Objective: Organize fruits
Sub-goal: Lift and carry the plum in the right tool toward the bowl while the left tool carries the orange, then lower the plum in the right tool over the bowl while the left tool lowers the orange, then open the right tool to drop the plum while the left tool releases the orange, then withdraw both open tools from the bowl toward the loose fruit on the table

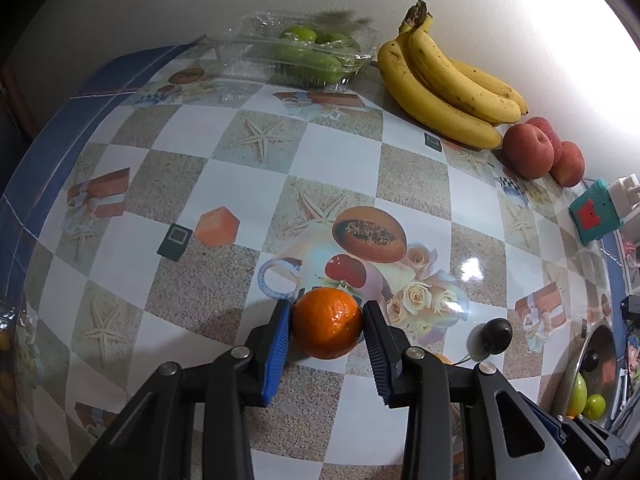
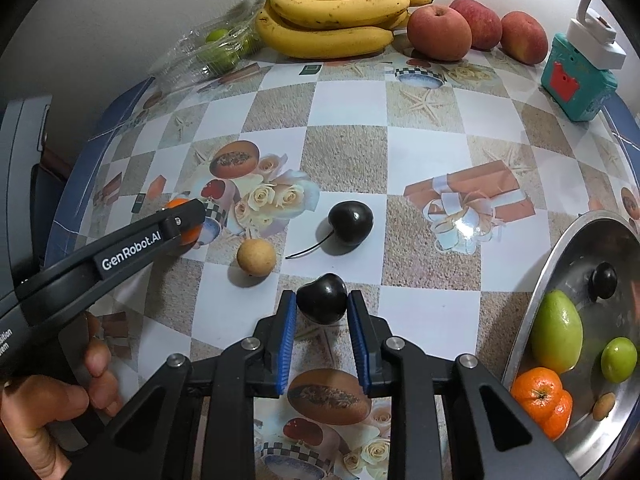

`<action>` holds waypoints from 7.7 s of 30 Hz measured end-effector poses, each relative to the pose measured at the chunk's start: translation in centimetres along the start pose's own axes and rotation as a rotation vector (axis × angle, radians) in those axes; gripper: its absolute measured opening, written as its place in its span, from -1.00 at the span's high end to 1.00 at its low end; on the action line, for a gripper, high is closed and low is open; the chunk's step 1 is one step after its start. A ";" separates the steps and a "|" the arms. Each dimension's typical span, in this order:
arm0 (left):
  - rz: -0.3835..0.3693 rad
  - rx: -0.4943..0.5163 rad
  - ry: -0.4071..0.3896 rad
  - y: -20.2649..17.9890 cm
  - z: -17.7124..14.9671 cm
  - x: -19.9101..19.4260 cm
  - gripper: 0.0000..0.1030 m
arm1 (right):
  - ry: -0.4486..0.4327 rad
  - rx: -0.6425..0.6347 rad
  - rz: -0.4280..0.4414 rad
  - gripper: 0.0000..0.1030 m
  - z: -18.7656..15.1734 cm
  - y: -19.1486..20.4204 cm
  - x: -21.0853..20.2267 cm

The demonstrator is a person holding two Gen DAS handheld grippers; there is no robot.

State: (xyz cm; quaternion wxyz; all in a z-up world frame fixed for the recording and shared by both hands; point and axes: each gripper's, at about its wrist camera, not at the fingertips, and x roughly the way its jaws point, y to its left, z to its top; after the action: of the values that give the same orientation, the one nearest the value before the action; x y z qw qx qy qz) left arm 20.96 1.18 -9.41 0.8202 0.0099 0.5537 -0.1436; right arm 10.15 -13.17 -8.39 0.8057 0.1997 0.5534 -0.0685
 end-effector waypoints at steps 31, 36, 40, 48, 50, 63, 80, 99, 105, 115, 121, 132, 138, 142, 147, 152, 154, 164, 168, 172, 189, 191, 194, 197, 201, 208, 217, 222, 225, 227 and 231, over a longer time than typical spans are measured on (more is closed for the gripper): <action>0.019 0.182 -0.101 -6.2 -0.8 -7.2 0.24 | -0.094 0.126 -0.034 0.48 -1.2 -2.9 -6.9; -0.025 0.187 -0.090 -7.3 -1.6 -7.6 0.24 | -0.101 0.168 -0.028 0.48 -1.9 -4.3 -7.6; -0.055 0.205 -0.079 -8.6 -2.0 -7.6 0.24 | -0.121 0.199 -0.059 0.48 -2.2 -5.8 -8.5; -0.105 0.223 -0.072 -10.8 -3.0 -8.2 0.24 | -0.132 0.251 -0.126 0.48 -2.4 -9.0 -9.4; -0.110 0.234 -0.076 -11.6 -3.3 -8.5 0.24 | -0.137 0.277 -0.118 0.48 -2.6 -9.9 -9.7; -0.255 0.361 -0.024 -18.7 -6.5 -9.0 0.24 | -0.180 0.438 -0.143 0.48 -3.6 -16.5 -11.6; -0.332 0.393 0.027 -24.4 -9.5 -6.9 0.24 | -0.193 0.575 -0.243 0.47 -5.0 -23.2 -11.8; -0.339 0.446 0.060 -27.3 -11.1 -4.5 0.24 | -0.164 0.622 -0.249 0.47 -5.2 -24.7 -10.1; -0.336 0.459 0.082 -27.9 -11.7 -3.8 0.24 | -0.153 0.633 -0.246 0.47 -5.1 -24.7 -9.8; -0.318 0.492 0.089 -28.3 -12.1 -3.4 0.24 | -0.130 0.653 -0.251 0.47 -5.0 -25.1 -9.6; -0.304 0.512 0.094 -28.6 -12.4 -3.1 0.23 | -0.127 0.630 -0.259 0.47 -4.8 -24.8 -9.5; -0.316 0.507 0.095 -28.6 -12.3 -3.3 0.05 | -0.135 0.632 -0.258 0.24 -4.7 -24.8 -9.9; -0.326 0.506 0.083 -28.8 -12.2 -4.0 0.05 | -0.154 0.631 -0.262 0.24 -4.6 -24.8 -10.6; -0.326 0.493 0.076 -28.4 -11.8 -4.5 0.04 | -0.169 0.629 -0.265 0.24 -4.5 -24.8 -11.1; -0.326 0.438 0.069 -27.1 -10.6 -4.9 0.04 | -0.170 0.623 -0.262 0.24 -4.4 -24.6 -11.1; -0.281 0.353 0.060 -25.2 -9.3 -4.9 0.04 | -0.160 0.620 -0.258 0.24 -4.4 -24.6 -10.8; -0.251 0.307 0.054 -24.1 -8.8 -4.7 0.04 | -0.159 0.612 -0.258 0.24 -4.2 -24.4 -10.8; -0.181 0.086 0.031 -18.4 -5.8 -4.2 0.02 | -0.139 0.546 -0.257 0.24 -3.7 -22.7 -10.3; -0.169 0.061 0.034 -17.4 -5.5 -4.1 -0.01 | -0.139 0.506 -0.256 0.24 -3.3 -21.5 -10.3; -0.159 0.048 0.040 -17.0 -5.5 -4.1 -0.12 | -0.133 0.467 -0.263 0.23 -2.9 -20.3 -10.0; -0.086 0.003 0.057 -15.3 -5.3 -3.3 -0.74 | -0.135 0.421 -0.288 -0.68 -2.7 -19.2 -9.3; -0.079 0.001 0.051 -15.1 -5.3 -3.3 -0.80 | -0.137 0.410 -0.290 -0.74 -2.6 -19.0 -9.3; -0.071 0.008 0.039 -15.1 -5.1 -3.4 -0.94 | -0.138 0.393 -0.295 -0.83 -2.5 -18.8 -9.2; -0.051 0.027 0.015 -15.1 -5.0 -3.7 -1.00 | -0.143 0.378 -0.284 -0.84 -2.4 -18.4 -9.2; -0.048 0.045 -0.023 -14.9 -4.5 -4.2 -1.00 | -0.151 0.354 -0.263 -0.84 -2.3 -17.9 -9.1; -0.038 0.089 -0.113 -14.3 -3.3 -5.6 -1.00 | -0.155 0.312 -0.231 -0.84 -2.0 -16.6 -8.8; -0.094 0.048 -0.214 -11.3 -1.8 -6.8 -1.00 | -0.141 0.265 -0.239 -0.84 -1.7 -15.2 -8.0; -0.079 0.028 -0.211 -9.3 -1.1 -6.3 -1.00 | -0.142 0.240 -0.252 -0.84 -1.5 -14.3 -7.5; -0.067 0.012 -0.220 -8.0 -0.7 -6.1 -1.00 | -0.144 0.224 -0.245 -0.84 -1.2 -13.6 -7.0; -0.068 0.004 -0.224 -7.0 -0.3 -6.2 -1.00 | -0.146 0.212 -0.243 -0.84 -1.0 -13.1 -6.8; -0.019 0.013 -0.225 -5.4 0.3 -6.2 -1.00 | -0.153 0.182 -0.245 -0.84 -0.6 -11.8 -6.4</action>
State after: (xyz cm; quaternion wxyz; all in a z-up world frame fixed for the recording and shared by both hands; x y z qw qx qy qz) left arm 17.75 -2.63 -2.83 0.8757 -0.0063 0.4572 -0.1551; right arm 3.28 -24.44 -5.58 0.8097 0.1971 0.5021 -0.2312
